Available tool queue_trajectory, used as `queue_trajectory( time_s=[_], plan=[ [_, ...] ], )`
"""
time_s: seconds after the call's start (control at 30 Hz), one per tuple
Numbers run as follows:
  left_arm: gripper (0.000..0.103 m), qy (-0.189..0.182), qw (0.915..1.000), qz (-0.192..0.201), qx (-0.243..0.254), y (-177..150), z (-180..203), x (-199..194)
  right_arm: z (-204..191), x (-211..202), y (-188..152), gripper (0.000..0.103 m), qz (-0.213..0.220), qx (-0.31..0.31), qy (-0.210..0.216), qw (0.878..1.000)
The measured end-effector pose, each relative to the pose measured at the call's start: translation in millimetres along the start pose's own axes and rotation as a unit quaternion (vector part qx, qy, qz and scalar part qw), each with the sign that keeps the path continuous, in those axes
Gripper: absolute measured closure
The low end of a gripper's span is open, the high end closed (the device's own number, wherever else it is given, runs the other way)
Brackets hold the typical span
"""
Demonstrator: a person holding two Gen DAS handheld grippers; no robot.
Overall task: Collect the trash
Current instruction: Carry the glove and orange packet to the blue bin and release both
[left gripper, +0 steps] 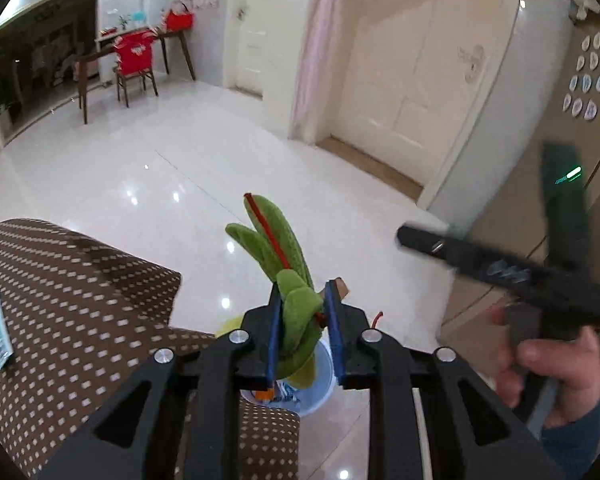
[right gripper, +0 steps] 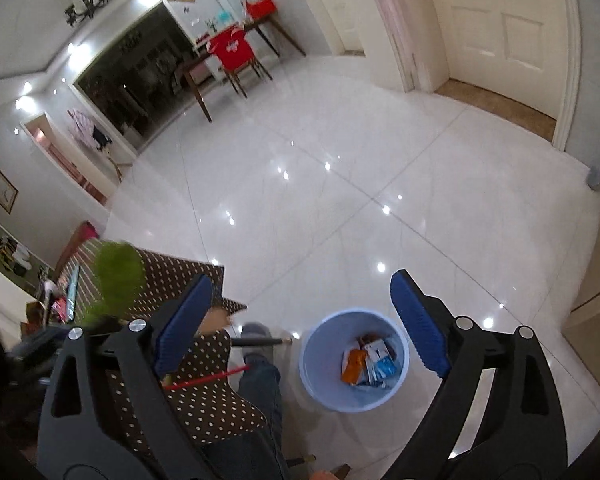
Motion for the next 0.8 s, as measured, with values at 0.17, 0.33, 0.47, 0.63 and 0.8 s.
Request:
queue_trajectory(
  time_s=[0.17,0.33,0.47,0.63,0.8],
  plan=[
    [0.051,0.002,0.9993,-0.036,-0.005,2,0,30,2,-12,9,0.013,0.013,0.001,0.001,1.0],
    [0.021,0.001,0.9989,-0.039,-0.025,3,-4,28,3,-20,11,0.013,0.022,0.0,0.0,1.0],
    [0.014,0.021,0.9992,-0.02,-0.027,7,-10,12,-2,-17,6,0.008,0.023,-0.002,-0.002,1.0],
    [0.012,0.054,0.9984,0.007,-0.012,7,-13,-12,-12,-23,4,0.006,0.028,-0.013,-0.01,0.999],
    [0.011,0.064,0.997,0.039,-0.021,7,-16,-43,-23,-35,2,0.006,0.04,-0.022,-0.018,0.999]
  ],
)
Point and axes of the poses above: each gripper's, at about its wrist camera, not at the fingertips, and x roughly the way its jaws point, z to its right, y to its top, the point moved 10 cm from there along x, roughly the way its jaws point, and after that the axes turned 4 degrees about -z, right-handed, at the moved point
